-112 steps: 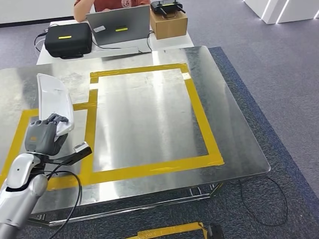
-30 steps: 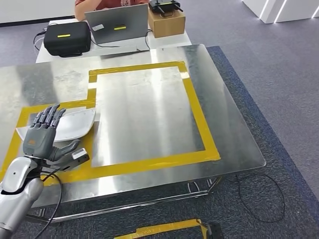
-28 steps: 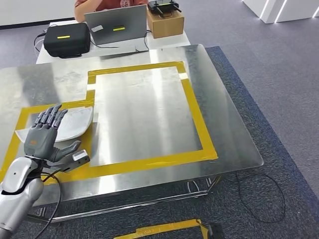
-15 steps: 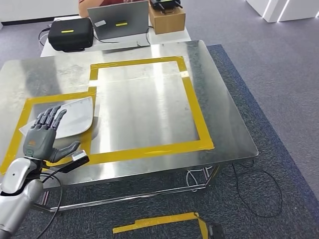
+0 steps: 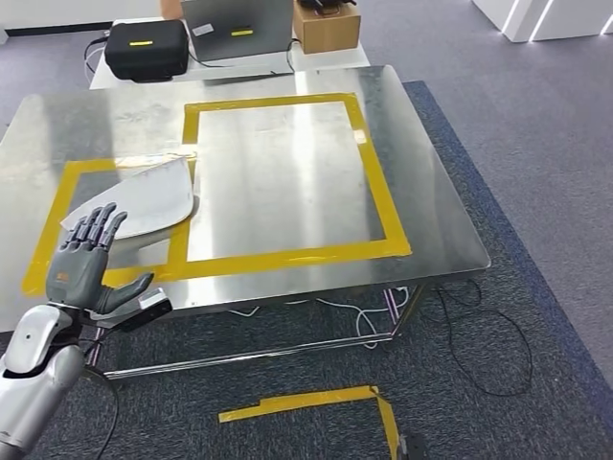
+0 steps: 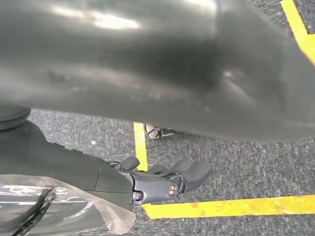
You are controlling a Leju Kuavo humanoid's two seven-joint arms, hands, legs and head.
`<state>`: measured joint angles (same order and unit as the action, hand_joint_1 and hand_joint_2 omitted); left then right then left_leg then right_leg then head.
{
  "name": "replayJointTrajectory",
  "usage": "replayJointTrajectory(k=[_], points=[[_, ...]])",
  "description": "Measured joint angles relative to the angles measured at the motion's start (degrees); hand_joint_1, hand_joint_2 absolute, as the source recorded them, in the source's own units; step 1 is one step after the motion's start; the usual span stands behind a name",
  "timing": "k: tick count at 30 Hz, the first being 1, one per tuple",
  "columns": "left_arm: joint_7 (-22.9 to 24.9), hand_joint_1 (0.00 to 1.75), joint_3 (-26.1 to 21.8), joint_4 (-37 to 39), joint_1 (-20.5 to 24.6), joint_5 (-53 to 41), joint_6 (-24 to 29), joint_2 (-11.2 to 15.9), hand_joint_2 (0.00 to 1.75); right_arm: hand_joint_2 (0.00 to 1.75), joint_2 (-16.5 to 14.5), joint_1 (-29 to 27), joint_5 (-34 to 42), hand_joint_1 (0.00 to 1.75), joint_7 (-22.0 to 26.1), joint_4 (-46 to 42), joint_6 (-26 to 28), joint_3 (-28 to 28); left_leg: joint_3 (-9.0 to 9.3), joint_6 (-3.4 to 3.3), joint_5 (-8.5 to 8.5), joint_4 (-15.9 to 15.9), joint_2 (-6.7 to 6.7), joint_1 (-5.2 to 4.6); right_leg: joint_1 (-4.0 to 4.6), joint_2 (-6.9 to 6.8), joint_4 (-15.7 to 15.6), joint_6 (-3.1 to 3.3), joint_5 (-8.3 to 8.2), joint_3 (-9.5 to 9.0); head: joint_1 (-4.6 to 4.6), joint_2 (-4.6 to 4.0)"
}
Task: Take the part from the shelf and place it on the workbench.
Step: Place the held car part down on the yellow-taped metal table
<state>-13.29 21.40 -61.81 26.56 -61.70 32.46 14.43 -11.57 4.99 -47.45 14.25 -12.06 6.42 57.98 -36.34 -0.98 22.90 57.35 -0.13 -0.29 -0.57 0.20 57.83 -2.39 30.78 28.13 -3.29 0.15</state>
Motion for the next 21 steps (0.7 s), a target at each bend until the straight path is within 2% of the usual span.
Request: replayJointTrajectory(k=[1, 3, 4, 5, 7, 8, 9, 10, 11, 12, 13, 14, 15, 16, 18, 19, 20, 21], points=[[0.00, 0.00, -0.05, 0.00, -0.02, 0.03, 0.03, 0.02, 0.00, 0.00, 0.02, -0.01, -0.03, 0.00, -0.01, 0.00, 0.01, 0.02, -0.24, 0.30, -0.42, 0.09, -0.01, -0.06, 0.09, 0.06, -1.22, 0.23, 0.38, -0.63, 0.02, 0.00], [0.00, 0.00, -0.12, 0.00, -0.16, 0.06, 0.06, 0.09, 0.00, 0.00, 0.03, -0.08, -0.07, 0.00, -0.02, 0.01, 0.03, 0.08, -0.49, 0.94, -0.78, 0.18, -0.05, 0.05, 0.05, -0.11, -1.48, 1.10, -0.19, 0.16, 0.02, 0.00], [0.00, 0.00, -0.16, 0.00, -0.25, 0.07, 0.06, 0.17, 0.00, 0.00, 0.03, -0.08, -0.11, 0.00, -0.04, 0.01, 0.03, 0.10, -0.82, 1.31, 0.31, 0.85, -0.06, 0.13, -0.01, -0.25, -1.52, 1.66, -0.71, 0.50, 0.08, 0.00], [0.00, 0.00, -0.21, 0.00, -0.33, 0.09, 0.07, 0.25, 0.00, 0.00, 0.03, -0.06, -0.16, 0.00, -0.07, 0.02, 0.04, 0.13, -1.37, 1.68, 2.34, 2.41, -0.07, 0.25, -0.13, -0.41, -1.61, 2.17, -1.34, 1.00, 0.16, 0.00], [0.00, 0.00, -0.28, 0.00, -0.46, 0.15, 0.07, 0.37, 0.00, 0.00, 0.03, -0.03, -0.29, 0.00, -0.15, 0.02, 0.07, 0.16, -3.01, 2.34, 8.22, 8.79, -0.03, 0.54, -0.18, -0.57, -1.60, 2.67, -2.64, 2.21, 0.29, 0.00], [0.00, 0.00, -0.30, 0.00, -0.59, 0.21, 0.06, 0.39, 0.00, 0.00, 0.03, -0.05, -0.34, 0.00, -0.19, 0.02, 0.09, 0.17, -3.68, 2.57, 10.29, 12.52, -0.03, 0.68, -0.17, -0.63, -1.52, 2.70, -3.28, 3.04, 0.32, 0.00], [0.00, 0.00, -0.31, 0.00, -0.77, 0.27, 0.04, 0.40, 0.00, 0.00, 0.03, -0.07, -0.39, 0.00, -0.23, 0.02, 0.11, 0.19, -3.89, 2.74, 11.13, 15.37, -0.02, 0.79, -0.16, -0.68, -1.42, 2.67, -3.90, 3.93, 0.31, 0.00], [0.00, 0.00, -0.32, 0.00, -0.94, 0.34, 0.03, 0.41, 0.00, 0.00, 0.03, -0.08, -0.43, 0.00, -0.28, 0.02, 0.14, 0.21, -3.30, 2.84, 10.60, 16.50, -0.02, 0.90, -0.16, -0.73, -1.26, 2.59, -4.47, 4.84, 0.32, 0.00], [0.00, 0.00, -0.33, 0.00, -1.07, 0.42, 0.02, 0.41, 0.00, 0.00, 0.03, -0.09, -0.45, 0.00, -0.32, 0.02, 0.16, 0.23, -1.80, 2.87, 9.17, 15.57, -0.02, 1.00, -0.16, -0.78, -1.07, 2.46, -4.99, 5.72, 0.31, 0.00], [0.00, 0.00, -0.38, 0.00, -1.12, 0.46, 0.02, 0.41, 0.00, 0.00, 0.03, -0.08, -0.47, 0.00, -0.34, 0.02, 0.16, 0.25, 0.65, 2.83, 7.62, 12.68, -0.01, 1.09, -0.17, -0.81, -0.84, 2.27, -5.45, 6.51, 0.31, 0.00], [0.00, 0.00, -0.46, 0.00, -1.12, 0.50, 0.02, 0.41, 0.00, 0.00, 0.03, -0.07, -0.49, 0.00, -0.36, 0.02, 0.16, 0.26, 3.62, 2.74, 6.81, 8.64, -0.01, 1.11, -0.12, -0.82, -0.58, 2.00, -5.86, 7.20, 0.32, 0.00], [0.00, 0.00, -0.61, 0.00, -1.09, 0.50, 0.02, 0.40, 0.00, 0.00, 0.04, -0.05, -0.50, 0.00, -0.36, 0.02, 0.16, 0.28, 6.36, 2.47, 6.82, 4.48, -0.04, 1.05, -0.06, -0.82, -0.35, 1.68, -6.27, 7.72, 0.28, 0.00], [0.00, 0.00, -0.75, 0.00, -1.10, 0.50, 0.02, 0.40, 0.00, 0.00, 0.04, -0.04, -0.52, 0.00, -0.36, 0.02, 0.16, 0.30, 8.26, 2.14, 7.21, 1.38, -0.06, 0.93, -0.01, -0.83, -0.23, 1.32, -6.74, 8.08, 0.27, 0.00], [0.00, 0.00, -0.87, 0.00, -1.12, 0.50, 0.02, 0.40, 0.00, 0.00, 0.05, -0.05, -0.54, 0.00, -0.36, 0.02, 0.16, 0.32, 9.13, 1.74, 7.69, -0.35, -0.08, 0.74, 0.00, -0.85, -0.24, 0.95, -7.25, 8.32, 0.25, 0.00], [0.00, 0.00, -1.01, 0.01, -1.22, 0.50, -0.02, 0.39, 0.00, 0.00, 0.05, -0.14, -0.55, 0.00, -0.39, 0.02, 0.18, 0.36, 8.64, 0.77, 7.11, -0.99, 0.00, 0.61, -0.12, -0.87, -0.51, 0.22, -8.14, 8.69, 0.26, 0.00], [0.00, 0.00, -1.03, 0.01, -1.23, 0.50, -0.08, 0.38, 0.00, 0.00, 0.05, -0.18, -0.60, 0.00, -0.45, 0.02, 0.20, 0.37, 8.12, 0.26, 6.51, -1.09, 0.08, 0.64, -0.19, -0.81, -0.21, -0.07, -7.57, 9.14, 0.23, 0.00], [0.02, 0.00, -1.06, 0.04, -1.26, 0.49, -0.15, 0.36, 0.00, 0.00, 0.06, -0.21, -0.67, 0.00, -0.55, 0.02, 0.22, 0.38, 7.48, -0.25, 5.81, -1.22, 0.17, 0.71, -0.21, -0.71, 0.97, -0.31, -5.93, 9.84, 0.16, 0.00], [0.07, 0.00, -1.08, 0.10, -1.30, 0.46, -0.22, 0.33, 0.00, 0.00, 0.07, -0.20, -0.76, 0.00, -0.65, 0.02, 0.25, 0.38, 6.72, -0.64, 5.09, -1.29, 0.25, 0.75, -0.25, -0.59, 3.50, -0.47, -3.25, 10.80, 0.07, 0.00]])
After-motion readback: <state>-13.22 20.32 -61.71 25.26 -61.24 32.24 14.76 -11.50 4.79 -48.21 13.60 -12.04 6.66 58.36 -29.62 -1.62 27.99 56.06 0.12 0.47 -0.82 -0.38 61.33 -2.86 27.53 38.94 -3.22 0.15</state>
